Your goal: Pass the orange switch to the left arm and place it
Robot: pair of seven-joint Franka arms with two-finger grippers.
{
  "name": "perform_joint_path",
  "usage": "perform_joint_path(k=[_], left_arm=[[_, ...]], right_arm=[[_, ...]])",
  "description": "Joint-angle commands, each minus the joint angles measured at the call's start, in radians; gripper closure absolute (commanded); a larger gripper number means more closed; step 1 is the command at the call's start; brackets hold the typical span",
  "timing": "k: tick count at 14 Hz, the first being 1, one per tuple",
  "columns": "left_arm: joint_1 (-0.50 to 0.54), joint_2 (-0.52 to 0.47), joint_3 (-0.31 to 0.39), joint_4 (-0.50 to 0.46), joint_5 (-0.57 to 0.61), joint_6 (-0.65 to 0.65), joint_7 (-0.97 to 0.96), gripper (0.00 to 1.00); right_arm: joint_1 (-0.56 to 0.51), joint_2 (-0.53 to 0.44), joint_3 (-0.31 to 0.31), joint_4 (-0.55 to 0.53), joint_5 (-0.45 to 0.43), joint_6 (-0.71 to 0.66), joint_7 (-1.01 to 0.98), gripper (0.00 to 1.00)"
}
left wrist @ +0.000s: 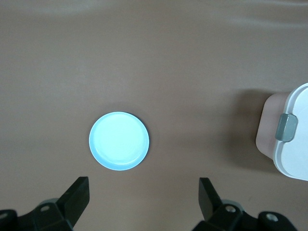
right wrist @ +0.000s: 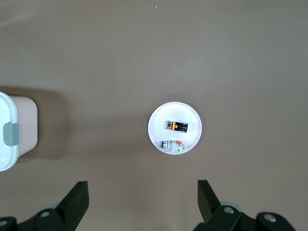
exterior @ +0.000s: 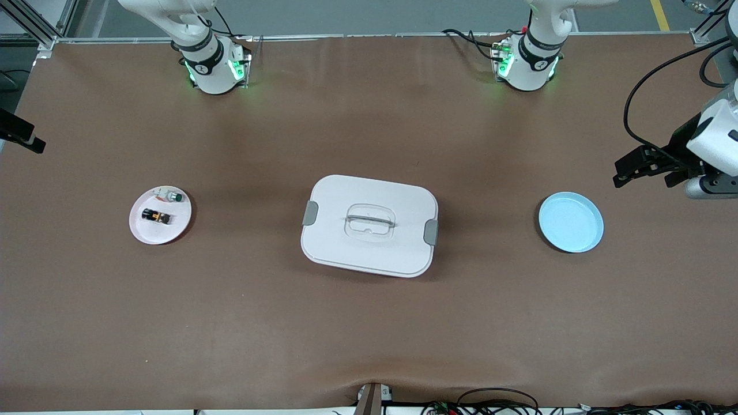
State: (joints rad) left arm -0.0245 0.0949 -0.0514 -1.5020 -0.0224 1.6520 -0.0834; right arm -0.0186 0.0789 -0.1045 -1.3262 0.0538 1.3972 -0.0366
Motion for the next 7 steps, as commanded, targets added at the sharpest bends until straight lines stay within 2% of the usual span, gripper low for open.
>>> perform_joint_path(k=[1,7], left_arm=[[0.002,0.009,-0.002,0.023,0.009,-0.020,-0.009,0.00],[-0.003,0.009,-0.002,0.026,0.009,-0.020,-0.010,0.00]], right_arm=[[-0.011,-0.011,0.002,-0.001,-0.008,-0.001,0.000,0.00],[-0.090,-0.002,0.003,-0.001,0.007,0.008,0.001,0.00]])
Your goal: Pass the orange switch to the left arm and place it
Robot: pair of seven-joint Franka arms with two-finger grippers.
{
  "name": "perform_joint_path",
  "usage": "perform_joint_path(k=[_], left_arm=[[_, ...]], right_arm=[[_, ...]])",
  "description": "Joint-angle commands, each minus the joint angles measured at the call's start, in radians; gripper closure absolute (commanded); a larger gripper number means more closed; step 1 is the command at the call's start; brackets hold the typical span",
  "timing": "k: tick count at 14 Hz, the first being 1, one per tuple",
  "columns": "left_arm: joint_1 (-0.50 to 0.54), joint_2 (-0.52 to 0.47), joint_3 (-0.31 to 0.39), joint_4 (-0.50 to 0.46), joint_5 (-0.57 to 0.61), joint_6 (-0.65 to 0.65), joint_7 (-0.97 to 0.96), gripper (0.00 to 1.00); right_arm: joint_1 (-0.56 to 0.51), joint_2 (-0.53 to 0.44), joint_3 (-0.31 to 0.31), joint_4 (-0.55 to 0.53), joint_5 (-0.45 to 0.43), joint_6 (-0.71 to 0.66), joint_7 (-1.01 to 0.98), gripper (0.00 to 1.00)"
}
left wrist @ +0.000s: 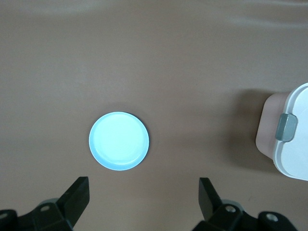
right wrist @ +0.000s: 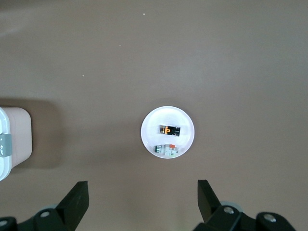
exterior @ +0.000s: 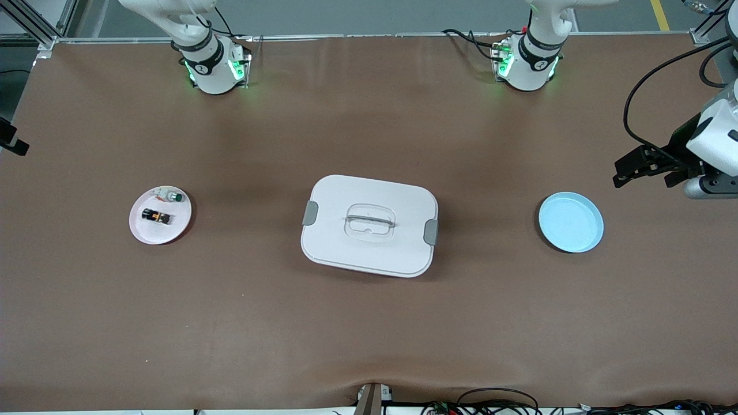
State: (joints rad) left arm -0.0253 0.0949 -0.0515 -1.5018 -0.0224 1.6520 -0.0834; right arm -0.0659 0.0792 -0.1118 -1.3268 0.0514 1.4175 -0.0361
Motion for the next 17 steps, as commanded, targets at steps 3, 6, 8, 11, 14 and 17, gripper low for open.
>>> perform_joint_path(k=[3,6,8,11,14,17], left_arm=[[-0.002,0.009,-0.002,0.026,0.009,-0.020,-0.010,0.00],[-0.001,0.009,-0.002,0.026,0.009,-0.020,-0.010,0.00],[-0.001,0.009,-0.002,0.026,0.009,-0.020,-0.009,0.00],[-0.001,0.009,-0.002,0.026,0.009,-0.020,-0.009,0.00],[0.001,0.011,-0.002,0.026,0.009,-0.020,-0.009,0.00],[0.002,0.011,-0.002,0.026,0.009,-0.020,-0.009,0.00]], right_arm=[[-0.048,0.008,0.012,0.000,0.001,-0.020,0.001,0.00],[-0.051,0.043,0.012,-0.002,-0.004,-0.020,-0.002,0.00],[-0.051,0.106,0.012,-0.002,-0.007,-0.017,-0.002,0.00],[-0.051,0.168,0.012,-0.005,-0.031,-0.009,-0.004,0.00],[-0.048,0.172,0.011,-0.108,-0.056,0.036,-0.004,0.00],[-0.043,0.142,0.012,-0.262,-0.073,0.187,-0.004,0.00]])
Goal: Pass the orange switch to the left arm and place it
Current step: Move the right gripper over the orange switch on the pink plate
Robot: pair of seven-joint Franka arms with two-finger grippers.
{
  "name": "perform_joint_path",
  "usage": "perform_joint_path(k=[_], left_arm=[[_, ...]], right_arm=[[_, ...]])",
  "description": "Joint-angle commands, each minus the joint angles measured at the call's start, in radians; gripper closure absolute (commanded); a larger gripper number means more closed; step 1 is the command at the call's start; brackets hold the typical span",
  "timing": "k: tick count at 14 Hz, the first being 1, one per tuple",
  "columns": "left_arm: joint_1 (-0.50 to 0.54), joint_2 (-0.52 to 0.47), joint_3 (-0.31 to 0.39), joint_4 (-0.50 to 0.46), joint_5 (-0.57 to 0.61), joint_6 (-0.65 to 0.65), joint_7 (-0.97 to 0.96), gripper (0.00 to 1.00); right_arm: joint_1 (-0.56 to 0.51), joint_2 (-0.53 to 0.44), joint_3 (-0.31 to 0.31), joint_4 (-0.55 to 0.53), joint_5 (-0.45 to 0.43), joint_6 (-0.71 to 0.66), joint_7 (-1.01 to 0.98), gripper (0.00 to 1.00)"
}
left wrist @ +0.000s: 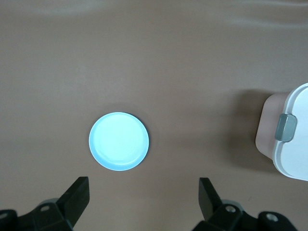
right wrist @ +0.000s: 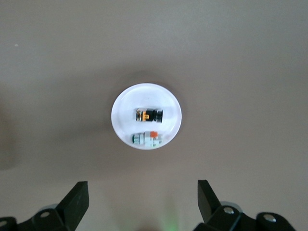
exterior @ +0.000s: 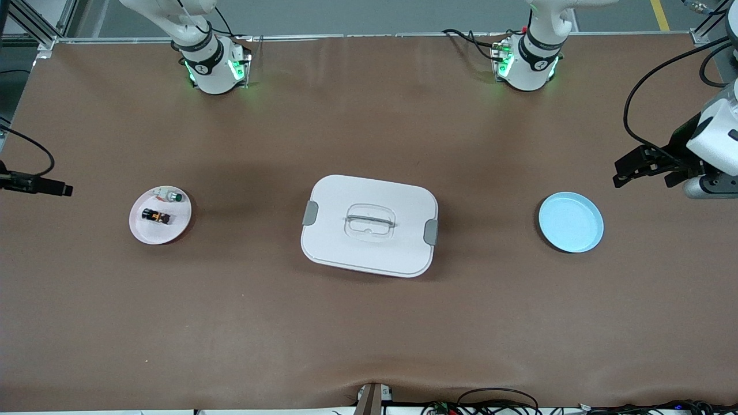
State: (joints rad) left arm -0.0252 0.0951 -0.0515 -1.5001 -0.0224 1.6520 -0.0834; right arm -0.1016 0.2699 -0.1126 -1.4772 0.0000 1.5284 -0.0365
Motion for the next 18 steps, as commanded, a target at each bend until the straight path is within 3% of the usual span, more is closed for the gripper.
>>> perform_joint_path(k=[1,7,13,18], left_arm=[[0.002,0.011,-0.002,0.024,0.009,-0.018,-0.009,0.00],[0.002,0.012,-0.002,0.024,0.009,-0.020,-0.009,0.00],[0.002,0.012,-0.002,0.024,0.009,-0.018,-0.009,0.00],[-0.001,0.011,-0.002,0.024,0.009,-0.018,-0.009,0.00]], right_arm=[[-0.009,-0.050,0.011,-0.148,-0.023,0.123,-0.003,0.00],[-0.046,-0.049,0.010,-0.385,-0.032,0.432,0.053,0.00],[-0.079,-0.047,0.011,-0.553,-0.020,0.633,0.067,0.00],[-0.070,-0.020,0.014,-0.618,-0.020,0.752,0.092,0.00]])
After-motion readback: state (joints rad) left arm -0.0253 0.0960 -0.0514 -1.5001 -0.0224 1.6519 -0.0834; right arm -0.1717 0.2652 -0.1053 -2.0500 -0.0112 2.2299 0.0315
